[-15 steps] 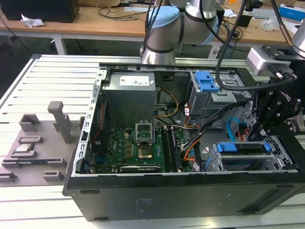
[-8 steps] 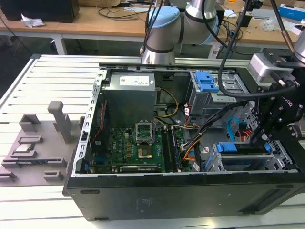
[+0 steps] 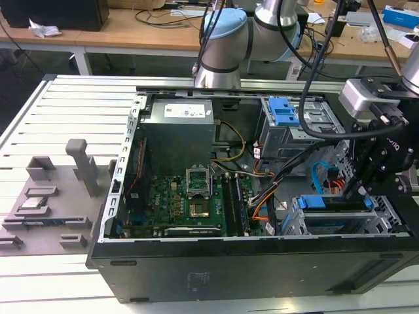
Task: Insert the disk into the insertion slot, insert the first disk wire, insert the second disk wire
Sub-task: 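Insert the first disk wire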
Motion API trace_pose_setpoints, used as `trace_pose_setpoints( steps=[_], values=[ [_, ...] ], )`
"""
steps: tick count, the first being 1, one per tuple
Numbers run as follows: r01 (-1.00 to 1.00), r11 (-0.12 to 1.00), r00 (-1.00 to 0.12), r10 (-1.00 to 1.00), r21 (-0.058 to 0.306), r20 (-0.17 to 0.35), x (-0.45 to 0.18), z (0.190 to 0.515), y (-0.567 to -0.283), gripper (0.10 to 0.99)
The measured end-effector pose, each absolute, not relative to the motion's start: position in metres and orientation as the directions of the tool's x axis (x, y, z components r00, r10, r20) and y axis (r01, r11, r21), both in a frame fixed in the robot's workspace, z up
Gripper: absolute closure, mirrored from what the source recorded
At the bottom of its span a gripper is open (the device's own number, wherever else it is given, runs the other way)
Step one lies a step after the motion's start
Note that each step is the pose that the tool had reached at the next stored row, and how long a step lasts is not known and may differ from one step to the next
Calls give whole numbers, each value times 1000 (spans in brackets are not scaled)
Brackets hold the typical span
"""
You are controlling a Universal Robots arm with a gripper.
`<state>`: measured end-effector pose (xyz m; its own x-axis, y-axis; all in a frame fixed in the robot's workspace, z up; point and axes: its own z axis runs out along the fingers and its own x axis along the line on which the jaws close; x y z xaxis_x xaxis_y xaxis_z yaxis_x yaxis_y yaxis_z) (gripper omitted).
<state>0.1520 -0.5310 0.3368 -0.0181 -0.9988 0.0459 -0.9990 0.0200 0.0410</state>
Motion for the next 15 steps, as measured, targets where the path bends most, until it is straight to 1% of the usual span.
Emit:
trace_pose_setpoints(
  steps=[7, 8, 9, 10, 11, 12, 13, 14, 15],
  values=[
    [-999, 20, -18, -999, 41, 49, 152, 336, -531, 906],
    [-999, 20, -18, -999, 41, 49, 152, 337, -531, 839],
    [-999, 20, -18, -999, 41, 49, 152, 341, -531, 839],
    [-999, 20, -18, -999, 41, 49, 152, 355, -529, 839],
    [-999, 20, -18, -999, 41, 49, 152, 359, -528, 839],
    [-999, 20, -18, -999, 41, 50, 152, 364, -526, 855],
    [-999, 20, -18, -999, 41, 50, 152, 368, -525, 925],
    [-999, 20, -18, -999, 41, 50, 152, 372, -524, 925],
    [-999, 20, -18, -999, 41, 50, 152, 379, -523, 980]
  ],
)
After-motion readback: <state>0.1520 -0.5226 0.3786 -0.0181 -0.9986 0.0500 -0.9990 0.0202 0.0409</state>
